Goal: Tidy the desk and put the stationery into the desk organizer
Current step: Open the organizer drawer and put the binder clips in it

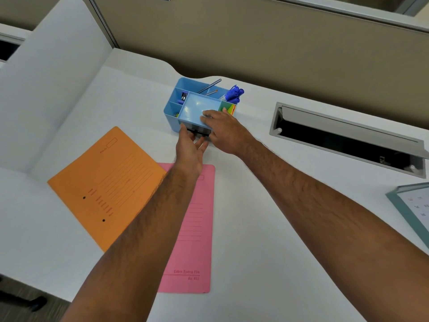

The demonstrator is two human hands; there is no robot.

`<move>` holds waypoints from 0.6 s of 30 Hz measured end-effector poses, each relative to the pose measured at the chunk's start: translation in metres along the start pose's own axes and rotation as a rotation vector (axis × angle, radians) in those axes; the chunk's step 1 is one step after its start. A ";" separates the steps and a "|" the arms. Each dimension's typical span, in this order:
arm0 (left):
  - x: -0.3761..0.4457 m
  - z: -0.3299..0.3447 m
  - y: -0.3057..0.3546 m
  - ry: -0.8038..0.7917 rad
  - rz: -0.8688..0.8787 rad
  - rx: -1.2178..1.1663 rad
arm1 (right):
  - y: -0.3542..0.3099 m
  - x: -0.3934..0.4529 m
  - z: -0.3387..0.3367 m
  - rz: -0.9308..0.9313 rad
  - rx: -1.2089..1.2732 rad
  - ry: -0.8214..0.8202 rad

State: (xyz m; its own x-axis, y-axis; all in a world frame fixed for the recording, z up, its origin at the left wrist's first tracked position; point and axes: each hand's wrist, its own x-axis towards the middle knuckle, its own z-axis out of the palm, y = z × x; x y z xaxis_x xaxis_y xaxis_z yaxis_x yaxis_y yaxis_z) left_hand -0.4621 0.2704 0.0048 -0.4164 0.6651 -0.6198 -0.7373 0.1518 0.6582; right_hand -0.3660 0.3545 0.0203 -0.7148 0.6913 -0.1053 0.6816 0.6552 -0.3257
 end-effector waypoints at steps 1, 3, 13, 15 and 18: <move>0.001 0.000 0.000 -0.004 -0.005 -0.014 | 0.001 0.000 0.000 -0.001 0.000 0.000; 0.002 0.001 0.001 -0.012 -0.013 -0.030 | 0.001 -0.001 0.001 -0.005 -0.001 0.004; 0.001 -0.001 0.003 0.015 -0.038 0.037 | 0.004 -0.001 0.009 -0.048 -0.058 0.042; -0.001 -0.005 0.004 0.016 -0.012 0.140 | 0.004 -0.004 0.012 -0.058 -0.038 0.058; -0.009 -0.021 0.003 0.010 0.043 0.369 | 0.001 -0.017 0.017 -0.103 0.023 0.175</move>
State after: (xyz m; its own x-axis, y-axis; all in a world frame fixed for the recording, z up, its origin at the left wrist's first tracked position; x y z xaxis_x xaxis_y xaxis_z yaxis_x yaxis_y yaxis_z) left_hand -0.4715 0.2500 0.0034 -0.4496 0.6697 -0.5910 -0.4781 0.3785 0.7926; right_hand -0.3557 0.3386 0.0062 -0.7410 0.6649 0.0940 0.6013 0.7192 -0.3481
